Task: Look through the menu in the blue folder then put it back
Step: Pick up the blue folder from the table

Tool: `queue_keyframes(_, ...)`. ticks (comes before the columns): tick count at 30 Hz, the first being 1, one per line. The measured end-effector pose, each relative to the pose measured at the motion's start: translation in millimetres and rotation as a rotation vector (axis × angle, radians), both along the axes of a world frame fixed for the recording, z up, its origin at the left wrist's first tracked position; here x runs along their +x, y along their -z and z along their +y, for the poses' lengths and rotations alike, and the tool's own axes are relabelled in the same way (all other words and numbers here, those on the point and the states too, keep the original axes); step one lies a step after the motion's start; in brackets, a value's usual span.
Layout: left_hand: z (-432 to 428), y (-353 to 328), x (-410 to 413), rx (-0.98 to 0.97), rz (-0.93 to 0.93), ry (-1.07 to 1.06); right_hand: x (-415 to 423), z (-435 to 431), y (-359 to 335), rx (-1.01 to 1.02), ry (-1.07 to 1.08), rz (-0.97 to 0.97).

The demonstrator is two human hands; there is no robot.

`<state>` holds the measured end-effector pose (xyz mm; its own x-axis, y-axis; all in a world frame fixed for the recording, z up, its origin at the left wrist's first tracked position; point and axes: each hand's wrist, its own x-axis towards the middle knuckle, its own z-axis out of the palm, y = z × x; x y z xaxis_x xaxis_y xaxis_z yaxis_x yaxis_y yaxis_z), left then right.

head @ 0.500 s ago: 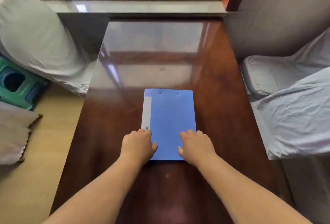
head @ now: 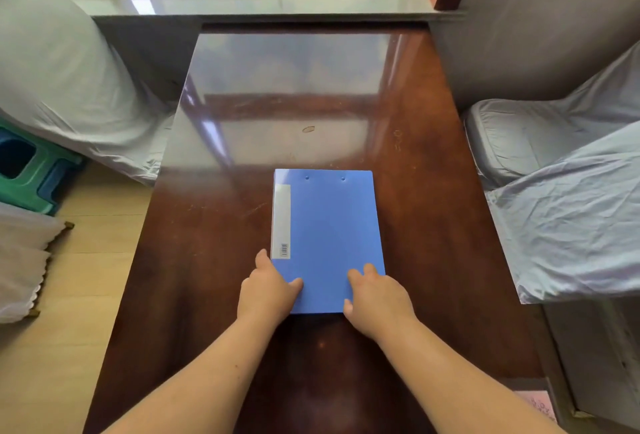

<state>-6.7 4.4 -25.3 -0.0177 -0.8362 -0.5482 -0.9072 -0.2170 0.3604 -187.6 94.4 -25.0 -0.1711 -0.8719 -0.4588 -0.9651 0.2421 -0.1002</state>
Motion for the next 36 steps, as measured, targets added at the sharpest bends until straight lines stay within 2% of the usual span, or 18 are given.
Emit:
queue_keyframes(5, -4, -11, -9, 0.031, 0.316, -0.164, -8, 5, -1, -0.019, 0.132, -0.054)
queue_keyframes(9, -3, -36, -11, -0.043, 0.539, -0.216, -29, 3, -20, -0.083, 0.478, -0.268)
queue_keyframes(11, -4, -56, -7, -0.077, 0.633, -0.220, -47, 3, -37, -0.146, 0.680, -0.455)
queue_keyframes(13, -5, -77, -2, -0.081, 0.739, -0.228, -64, 1, -55, -0.191, 0.867, -0.774)
queue_keyframes(15, -8, -105, 3, -0.049, 0.856, -0.256, -75, 2, -77, -0.231, 0.915, -1.184)
queue_keyframes(17, -10, -133, 6, -0.054, 0.954, -0.247, -78, 5, -105, -0.324, 0.860, -1.423)
queue_keyframes(19, -11, -160, 10, -0.201, 0.842, -0.132, -73, 8, -136, -0.400, 0.830, -1.509)
queue_keyframes(21, -7, -183, 13, -0.368, 0.579, 0.024, -65, 10, -160, -0.455, 0.789, -1.519)
queue_keyframes(23, 5, -200, 14, -0.414, 0.346, 0.175, -58, 12, -179, -0.495, 0.769, -1.518)
queue_keyframes(25, 16, -208, 16, -0.420, 0.204, 0.269, -53, 15, -191, -0.531, 0.756, -1.527)
queue_keyframes(31, 24, -216, 23, -0.446, 0.146, 0.331, -52, 25, -198, -0.554, 0.704, -1.546)
queue_keyframes(36, 28, -217, 29, -0.543, 0.157, 0.346, -52, 28, -199, -0.573, 0.733, -1.692)
